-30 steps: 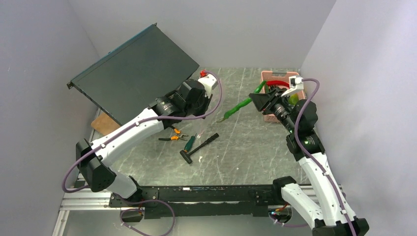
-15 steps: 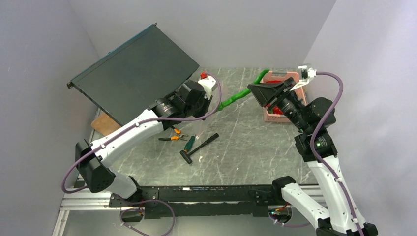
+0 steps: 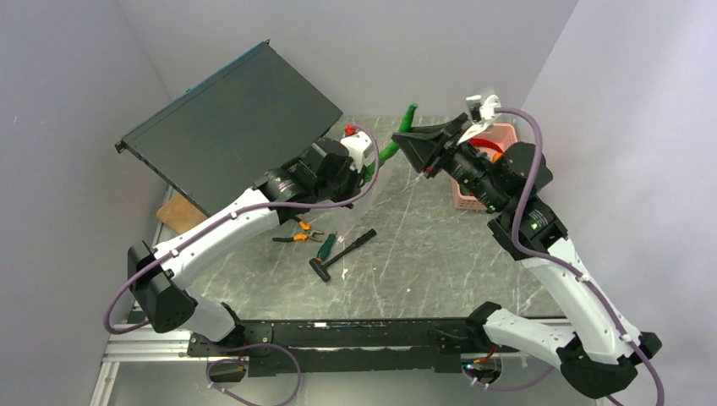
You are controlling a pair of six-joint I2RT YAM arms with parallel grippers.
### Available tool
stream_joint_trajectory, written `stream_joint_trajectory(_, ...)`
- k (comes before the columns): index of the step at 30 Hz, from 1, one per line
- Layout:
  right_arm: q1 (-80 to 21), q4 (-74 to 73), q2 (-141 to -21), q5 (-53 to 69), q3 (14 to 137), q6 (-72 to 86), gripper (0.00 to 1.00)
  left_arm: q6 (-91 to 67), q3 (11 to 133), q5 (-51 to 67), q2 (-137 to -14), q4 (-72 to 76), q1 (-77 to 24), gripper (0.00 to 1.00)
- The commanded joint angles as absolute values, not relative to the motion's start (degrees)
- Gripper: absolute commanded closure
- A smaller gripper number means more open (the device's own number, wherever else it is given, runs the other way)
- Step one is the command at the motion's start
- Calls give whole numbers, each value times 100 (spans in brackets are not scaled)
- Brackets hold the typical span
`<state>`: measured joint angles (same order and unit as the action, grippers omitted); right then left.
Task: Place the food in the zip-top bag and seal the zipper
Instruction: Place the fake vegetable in the zipper food storage bag.
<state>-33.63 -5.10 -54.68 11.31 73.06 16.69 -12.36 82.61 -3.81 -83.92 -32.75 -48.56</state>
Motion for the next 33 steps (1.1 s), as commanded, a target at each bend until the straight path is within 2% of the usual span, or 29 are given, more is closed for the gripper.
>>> stream_joint_trajectory(1,-3838,-1081,-5759,490,7943,210,100,-1290,8360,-448,-8018,-3068,-4857,100)
stream_joint_trajectory(7,-4224,-1359,-5993,14,8134,-568,100,-1304,8388,-650,-8066,-3120,-4859,100)
stream_joint_trajectory(12,-4281,-591,-5758,-124,7475,-478,100,-1494,8350,-539,-7992,-3079,-4852,100)
stream_joint_trajectory(14,-4335,-153,-5691,168,7093,-509,100,-1650,8401,-439,-7983,-3131,-4836,100)
stream_joint_trajectory(17,-4596,375,-5714,400,6612,-869,100,-2125,8657,283,-8065,-3430,-4546,100)
stream_joint_trajectory(22,-5177,833,-6006,-602,6339,-1449,100,-2717,8637,1417,-8246,-3407,-4031,100)
stream_joint_trajectory(33,-5419,2551,-6167,-1505,5437,-2024,96,-2478,8553,1019,-8197,-3352,-3995,100)
